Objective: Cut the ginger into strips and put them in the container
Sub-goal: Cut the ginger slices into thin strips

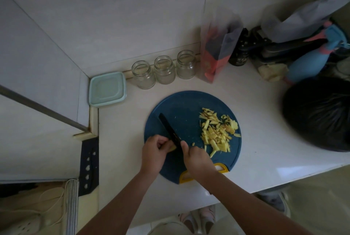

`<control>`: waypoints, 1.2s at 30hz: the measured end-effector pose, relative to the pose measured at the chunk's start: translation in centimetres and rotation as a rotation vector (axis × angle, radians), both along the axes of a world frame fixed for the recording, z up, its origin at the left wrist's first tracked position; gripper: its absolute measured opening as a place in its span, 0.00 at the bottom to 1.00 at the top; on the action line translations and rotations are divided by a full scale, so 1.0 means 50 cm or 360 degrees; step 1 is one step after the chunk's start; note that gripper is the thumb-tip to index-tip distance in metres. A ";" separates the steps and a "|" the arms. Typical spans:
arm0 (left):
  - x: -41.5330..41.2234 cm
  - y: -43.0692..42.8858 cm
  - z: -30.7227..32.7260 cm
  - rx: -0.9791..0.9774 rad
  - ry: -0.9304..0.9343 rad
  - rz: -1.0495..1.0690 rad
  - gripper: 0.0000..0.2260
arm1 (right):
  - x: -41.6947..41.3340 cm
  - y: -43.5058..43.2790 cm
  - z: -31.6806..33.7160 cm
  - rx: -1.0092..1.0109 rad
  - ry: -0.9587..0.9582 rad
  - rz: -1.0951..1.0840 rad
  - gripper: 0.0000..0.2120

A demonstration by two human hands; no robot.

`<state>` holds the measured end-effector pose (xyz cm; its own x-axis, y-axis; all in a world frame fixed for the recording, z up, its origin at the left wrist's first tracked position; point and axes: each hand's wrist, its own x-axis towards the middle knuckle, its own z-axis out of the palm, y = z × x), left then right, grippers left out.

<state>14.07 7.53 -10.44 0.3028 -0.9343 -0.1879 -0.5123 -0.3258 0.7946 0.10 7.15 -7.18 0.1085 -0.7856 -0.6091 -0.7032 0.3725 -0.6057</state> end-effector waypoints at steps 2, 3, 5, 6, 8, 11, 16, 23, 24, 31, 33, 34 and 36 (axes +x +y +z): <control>0.000 0.001 0.000 0.0019 -0.0007 0.0018 0.04 | -0.025 0.010 0.001 -0.0011 0.0008 -0.0028 0.19; 0.001 0.001 -0.001 0.0028 -0.0006 0.0022 0.04 | -0.040 0.016 0.003 -0.0013 0.0016 -0.0018 0.21; 0.006 0.000 -0.005 0.0051 0.0005 0.0008 0.04 | -0.060 0.024 0.010 -0.0020 0.0008 -0.0069 0.24; 0.009 0.000 -0.005 0.0069 0.0016 -0.0005 0.05 | -0.066 0.028 0.015 -0.0033 0.0001 -0.0054 0.24; 0.012 0.000 -0.003 0.0100 0.0063 -0.0018 0.06 | -0.066 0.035 0.023 -0.0079 -0.0030 0.0005 0.24; 0.011 0.000 0.008 0.0135 0.0136 0.0009 0.09 | -0.058 0.043 0.030 -0.0116 -0.0067 0.0077 0.26; 0.006 -0.007 0.028 0.0189 0.0174 0.0021 0.09 | -0.045 0.056 0.030 -0.0149 -0.0020 0.0229 0.26; 0.006 -0.011 0.032 0.0255 0.0161 0.0041 0.09 | -0.040 0.063 0.023 -0.0097 -0.0009 0.0241 0.37; 0.008 -0.012 0.030 0.0261 0.0177 0.0057 0.09 | -0.039 0.063 0.020 -0.0105 -0.0012 0.0257 0.36; 0.011 -0.013 0.019 0.0246 0.0208 0.0060 0.10 | -0.027 0.060 0.013 -0.0096 0.0017 0.0214 0.22; 0.012 -0.014 0.016 0.0238 0.0220 0.0061 0.10 | -0.019 0.055 0.008 -0.0076 0.0047 0.0217 0.24; 0.013 -0.014 0.016 0.0237 0.0236 0.0065 0.10 | -0.011 0.050 0.002 -0.0083 0.0078 0.0233 0.24; 0.015 -0.017 0.015 0.0237 0.0246 0.0062 0.09 | 0.011 0.033 -0.003 -0.0117 0.0169 0.0254 0.24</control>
<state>14.81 6.66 -9.71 0.2950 -0.8809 -0.3701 -0.3728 -0.4628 0.8042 0.67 8.79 -7.34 0.1731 -0.8066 -0.5652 -0.8110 0.2088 -0.5464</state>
